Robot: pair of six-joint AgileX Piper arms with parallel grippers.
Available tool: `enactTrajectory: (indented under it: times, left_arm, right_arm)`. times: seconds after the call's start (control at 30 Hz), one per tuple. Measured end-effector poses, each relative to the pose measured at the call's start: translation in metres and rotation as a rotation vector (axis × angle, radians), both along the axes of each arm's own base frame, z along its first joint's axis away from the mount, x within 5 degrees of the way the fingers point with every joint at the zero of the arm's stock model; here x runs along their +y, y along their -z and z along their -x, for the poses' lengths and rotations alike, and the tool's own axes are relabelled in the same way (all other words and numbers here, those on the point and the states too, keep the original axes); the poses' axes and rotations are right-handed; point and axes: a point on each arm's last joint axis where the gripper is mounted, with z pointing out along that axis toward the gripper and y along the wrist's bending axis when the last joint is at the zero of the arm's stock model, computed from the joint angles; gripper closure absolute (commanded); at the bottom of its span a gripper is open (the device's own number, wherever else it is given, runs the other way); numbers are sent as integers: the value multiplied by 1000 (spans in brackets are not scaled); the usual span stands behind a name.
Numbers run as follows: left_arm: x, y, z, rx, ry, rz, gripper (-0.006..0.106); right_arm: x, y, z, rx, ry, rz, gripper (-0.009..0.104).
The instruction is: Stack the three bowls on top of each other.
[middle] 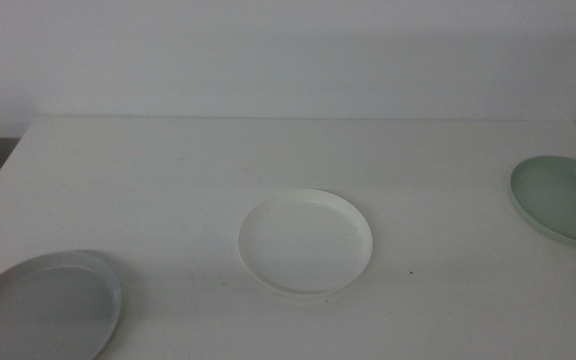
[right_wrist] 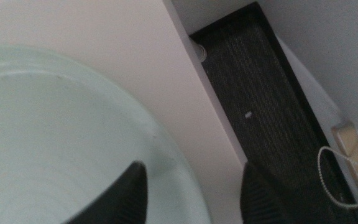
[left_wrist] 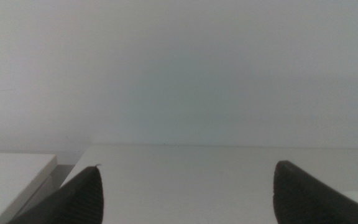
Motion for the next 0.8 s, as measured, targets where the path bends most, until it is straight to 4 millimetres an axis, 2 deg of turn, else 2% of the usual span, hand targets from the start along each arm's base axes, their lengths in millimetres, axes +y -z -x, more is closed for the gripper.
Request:
enactTrajectory:
  times: [0.03,0.07,0.13,0.3,0.43,0.5,0.6,0.7,0.8]
  left_arm:
    - [0,0,0,0,0,0,7]
    - [0,0,0,0,0,0,7]
    - [0,0,0,0,0,0,7]
    - [0,0,0,0,0,0,7]
    - [0,0,0,0,0,0,7]
    - [0,0,0,0,0,0,7]
    - [0,0,0,0,0,0,7]
    - [0,0,0,0,0,0,7]
    - [0,0,0,0,0,0,7]
  right_arm:
    - [0,1,0,2,-3,0,62]
    - [0,1,0,1,-7,2,71]
    - [0,2,0,3,-18,4,95]
    - [7,-4,-2,-7,-39,-7,97]
    - [29,-36,-7,-63,-96,22,96]
    - [53,-60,-11,-108,-148,32,96]
    - [104,-90,-16,-163,-246,2,96]
    - [160,-105,-17,-180,-359,-44,96]
    - [214,-107,-15,-168,-481,-70,96]
